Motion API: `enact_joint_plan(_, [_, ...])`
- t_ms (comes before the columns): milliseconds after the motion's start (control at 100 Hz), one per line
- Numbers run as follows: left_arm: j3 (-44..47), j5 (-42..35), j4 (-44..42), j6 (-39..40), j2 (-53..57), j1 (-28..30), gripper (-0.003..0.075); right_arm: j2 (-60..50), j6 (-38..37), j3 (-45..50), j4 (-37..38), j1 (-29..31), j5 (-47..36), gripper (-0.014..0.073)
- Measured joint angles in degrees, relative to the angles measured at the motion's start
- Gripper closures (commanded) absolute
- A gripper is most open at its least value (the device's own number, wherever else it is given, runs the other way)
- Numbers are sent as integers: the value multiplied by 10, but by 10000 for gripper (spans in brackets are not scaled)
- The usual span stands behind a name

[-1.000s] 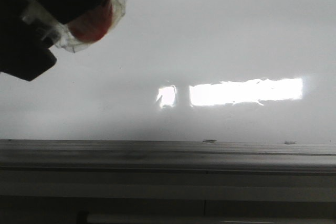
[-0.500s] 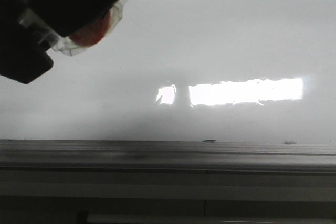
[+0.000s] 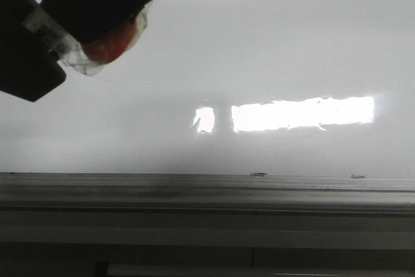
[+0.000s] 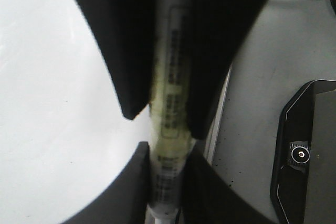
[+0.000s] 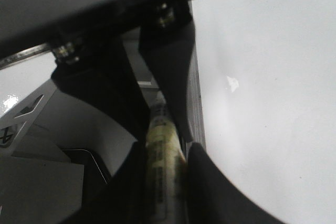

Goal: Write number 0 on whiteboard

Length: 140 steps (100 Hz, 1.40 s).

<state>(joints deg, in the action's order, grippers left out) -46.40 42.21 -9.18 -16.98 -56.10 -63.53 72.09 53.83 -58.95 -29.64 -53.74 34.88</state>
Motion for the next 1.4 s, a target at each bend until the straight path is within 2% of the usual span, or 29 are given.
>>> enact_joint_plan(110, [0, -14, 0, 19, 0, 0, 373, 1, -1, 0, 2, 0, -1, 661])
enact_joint_plan(180, [0, -17, 7, 30, 1, 0, 303, 1, -2, 0, 7, 0, -3, 653])
enact_joint_plan(400, [0, -19, 49, 37, 56, 0, 292, -26, -37, 30, 13, 38, -25, 636])
enact_joint_plan(480, [0, -19, 54, 40, 97, 0, 316, -54, -57, 55, 14, 70, -40, 636])
enact_joint_plan(610, [3, -33, 35, 73, 169, 0, 416, -115, -92, 108, 16, 117, -65, 636])
enact_joint_plan(740, [25, -48, -76, 205, 246, 0, 552, -192, -121, 159, 16, 149, -86, 636])
enact_joint_plan(880, [64, -45, -196, 346, 311, 0, 742, -251, -137, 199, 16, 172, -100, 636])
enact_joint_plan(1020, [94, -45, -234, 388, 351, 0, 740, -265, -141, 211, 16, 192, -130, 638])
enact_joint_plan(1200, [97, -47, -241, 396, 359, 0, 740, -238, -143, 212, -3, 200, -191, 638])
enact_joint_plan(1400, [97, -48, -240, 398, 359, 0, 740, -185, -144, 212, -19, 200, -206, 638])
